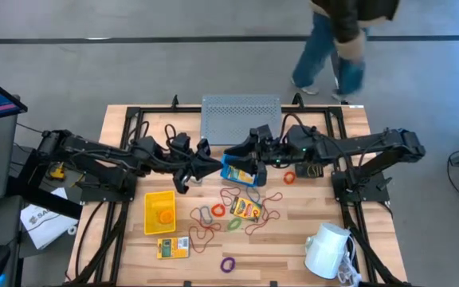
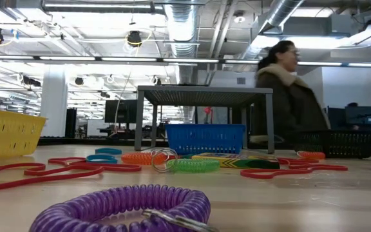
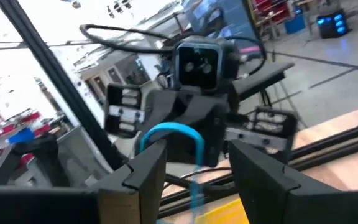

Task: Pick & Place Office Desk Supplies
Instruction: Put the blue rubber band into the black bin

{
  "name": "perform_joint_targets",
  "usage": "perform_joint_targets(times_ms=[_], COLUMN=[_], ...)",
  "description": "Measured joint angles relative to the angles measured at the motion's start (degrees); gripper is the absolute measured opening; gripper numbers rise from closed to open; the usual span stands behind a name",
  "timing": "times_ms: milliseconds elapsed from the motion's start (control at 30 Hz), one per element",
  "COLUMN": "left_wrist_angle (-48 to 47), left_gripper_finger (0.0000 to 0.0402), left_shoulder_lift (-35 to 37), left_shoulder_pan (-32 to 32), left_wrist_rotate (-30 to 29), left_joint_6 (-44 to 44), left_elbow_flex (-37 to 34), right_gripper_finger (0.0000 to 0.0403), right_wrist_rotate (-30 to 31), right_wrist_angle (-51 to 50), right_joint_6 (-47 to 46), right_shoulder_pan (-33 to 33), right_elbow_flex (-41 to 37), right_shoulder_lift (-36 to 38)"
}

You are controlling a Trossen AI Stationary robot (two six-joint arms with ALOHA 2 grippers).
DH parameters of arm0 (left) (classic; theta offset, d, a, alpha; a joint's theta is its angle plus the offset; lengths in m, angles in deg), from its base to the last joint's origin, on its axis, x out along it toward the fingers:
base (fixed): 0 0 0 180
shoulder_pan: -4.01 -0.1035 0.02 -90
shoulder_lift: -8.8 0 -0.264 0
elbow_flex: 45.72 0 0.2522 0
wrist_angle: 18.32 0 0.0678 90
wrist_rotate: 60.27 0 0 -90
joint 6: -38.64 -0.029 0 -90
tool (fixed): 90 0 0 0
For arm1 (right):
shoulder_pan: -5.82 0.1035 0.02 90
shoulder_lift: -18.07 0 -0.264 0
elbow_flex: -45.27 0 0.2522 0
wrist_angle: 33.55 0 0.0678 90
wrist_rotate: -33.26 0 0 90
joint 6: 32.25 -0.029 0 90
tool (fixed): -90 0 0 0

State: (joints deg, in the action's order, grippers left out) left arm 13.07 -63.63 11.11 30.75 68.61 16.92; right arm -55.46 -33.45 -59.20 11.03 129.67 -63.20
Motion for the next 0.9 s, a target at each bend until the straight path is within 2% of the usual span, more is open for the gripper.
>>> perform_joint_targets(times_ms=[367,500,667,900], left_wrist_angle=[1.4,1.4,1.4,1.4], left_gripper_finger=[0.0000,0.0000,0.0000,0.0000], left_shoulder_lift=[0.0,0.0,0.0,0.0], left_shoulder_pan=[0.0,0.0,0.0,0.0], left_wrist_rotate=[1.0,1.0,1.0,1.0], left_joint_6=[0.3,0.5,0.5,0.5], left_elbow_flex=[0.0,0.0,0.0,0.0], right_gripper_finger=[0.0156,0.0111,0.0018,0.0004], right_wrist_rotate=[-1.4,-1.4,-1.4,-1.4], right_wrist_angle=[0.0,-0.1,-0.1,-0.1], right_joint_6=[-0.7,-1.2,-0.3,-0.5], right_shoulder_pan=[0.1,0.0,0.1,0.1], right_elbow_flex=[1.2,1.2,1.2,1.2], right_shoulder_lift=[-2.0,-2.0,-2.0,-2.0])
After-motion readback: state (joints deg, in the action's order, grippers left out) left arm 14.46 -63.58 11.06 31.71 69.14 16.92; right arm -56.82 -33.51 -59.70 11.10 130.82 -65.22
